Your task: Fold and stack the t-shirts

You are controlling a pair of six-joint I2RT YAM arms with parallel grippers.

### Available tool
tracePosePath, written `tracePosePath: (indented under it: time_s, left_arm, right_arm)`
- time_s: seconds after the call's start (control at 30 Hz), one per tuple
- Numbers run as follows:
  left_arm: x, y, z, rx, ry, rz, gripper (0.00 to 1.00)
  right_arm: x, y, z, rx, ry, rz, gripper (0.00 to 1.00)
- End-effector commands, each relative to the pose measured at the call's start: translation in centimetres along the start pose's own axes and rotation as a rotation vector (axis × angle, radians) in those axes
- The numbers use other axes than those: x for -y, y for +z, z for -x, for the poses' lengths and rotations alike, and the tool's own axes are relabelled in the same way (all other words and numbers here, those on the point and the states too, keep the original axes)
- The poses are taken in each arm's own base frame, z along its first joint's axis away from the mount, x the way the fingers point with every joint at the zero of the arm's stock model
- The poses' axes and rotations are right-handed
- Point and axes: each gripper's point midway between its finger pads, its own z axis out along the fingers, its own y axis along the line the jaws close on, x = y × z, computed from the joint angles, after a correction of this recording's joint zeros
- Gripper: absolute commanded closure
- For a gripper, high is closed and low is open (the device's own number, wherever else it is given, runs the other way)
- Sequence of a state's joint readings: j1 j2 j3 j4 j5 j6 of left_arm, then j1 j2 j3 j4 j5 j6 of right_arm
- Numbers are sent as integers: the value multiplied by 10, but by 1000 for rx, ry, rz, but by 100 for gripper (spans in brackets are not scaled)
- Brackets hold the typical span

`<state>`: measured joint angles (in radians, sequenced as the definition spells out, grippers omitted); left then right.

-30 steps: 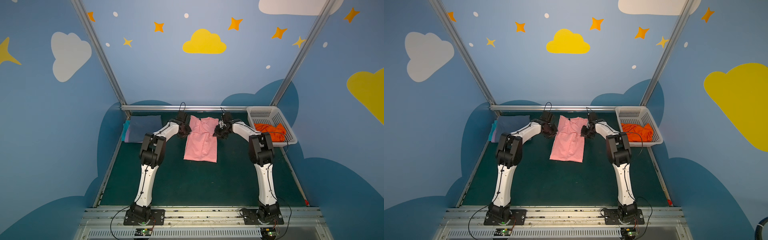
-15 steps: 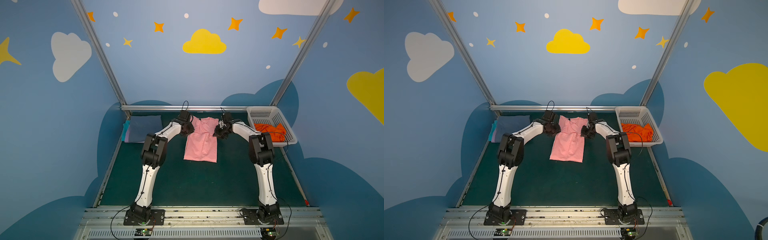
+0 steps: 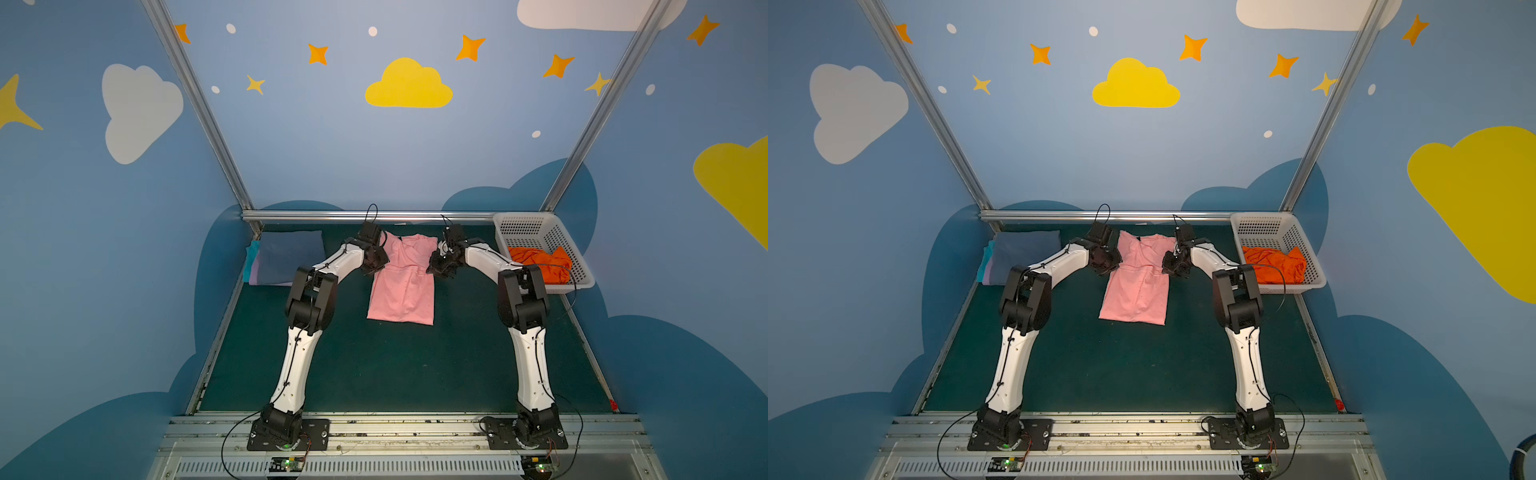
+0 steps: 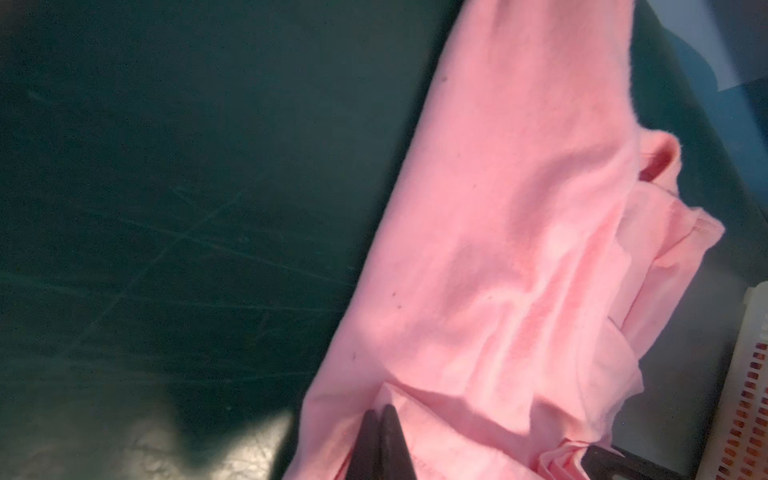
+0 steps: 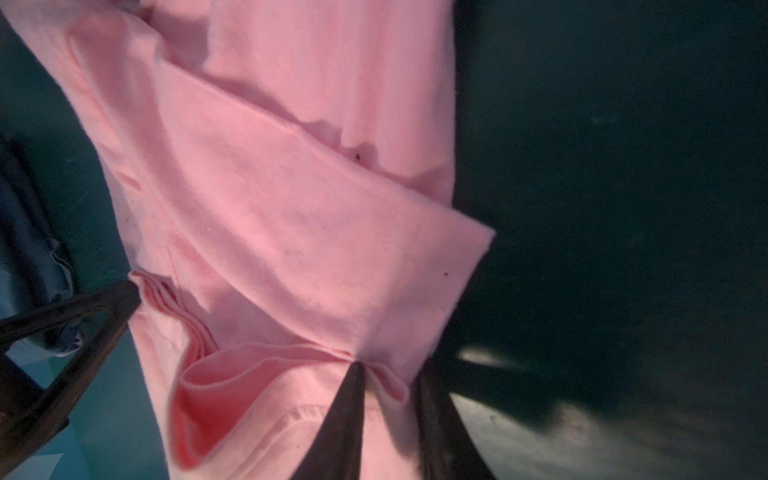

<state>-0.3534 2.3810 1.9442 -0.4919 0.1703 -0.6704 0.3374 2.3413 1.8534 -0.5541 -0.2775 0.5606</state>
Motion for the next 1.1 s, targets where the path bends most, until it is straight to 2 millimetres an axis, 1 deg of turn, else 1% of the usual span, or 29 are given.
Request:
tracePosePath:
  time_s: [0.0,0.07,0.17,0.23,0.37,0.5,0.63,0.67,0.7,0.73,0.77,0.8,0.87,0.9,0.97,1.0,1.07]
  left_arm:
    - [1,-17,17,44,12,17,96]
    - [3,-26,23,66,17,10,96]
    - [1,-31,26,74,15,17,96]
    - [-4,-29,25,70,11,28,96]
    - [-19,-26,25,66,-17,52,96]
    - [-35,-25,31,75,-48,74,96]
    - [-37,-24,38,81,-55,73,96]
    - [-34,-24,38,76,-53,67,93]
    - [-31,-24,38,68,-51,58,85]
    - [-28,-25,38,59,-52,49,73]
    - [-25,-28,37,53,-49,41,64]
    - [-23,-31,36,51,-47,37,60]
    - [-21,-43,33,58,-37,36,59]
    - [-22,-52,32,67,-34,38,59]
    - [-30,-71,24,84,-27,59,59]
    - [-35,-80,18,90,-31,68,59]
    - [-51,-95,-3,89,-45,78,59]
  right_arm:
    - [34,23,-26,-91,32,-95,75]
    - [36,25,-28,-94,33,-100,76]
    - [37,26,-28,-96,34,-104,76]
    - [38,27,-28,-95,34,-105,76]
    - [40,27,-27,-92,37,-113,76]
    - [41,27,-27,-92,36,-115,76]
    - [41,26,-27,-90,35,-117,76]
    - [40,24,-26,-87,34,-116,76]
    - [39,23,-25,-84,33,-111,75]
    - [36,21,-26,-83,29,-102,74]
    - [33,17,-26,-78,25,-96,71]
    - [31,13,-25,-70,23,-94,67]
    - [26,-1,-26,-46,15,-96,61]
    - [24,-8,-28,-35,11,-98,59]
    - [19,-28,-35,-5,3,-98,56]
    - [20,-35,-44,2,4,-103,55]
    - [21,-52,-62,22,8,-105,52]
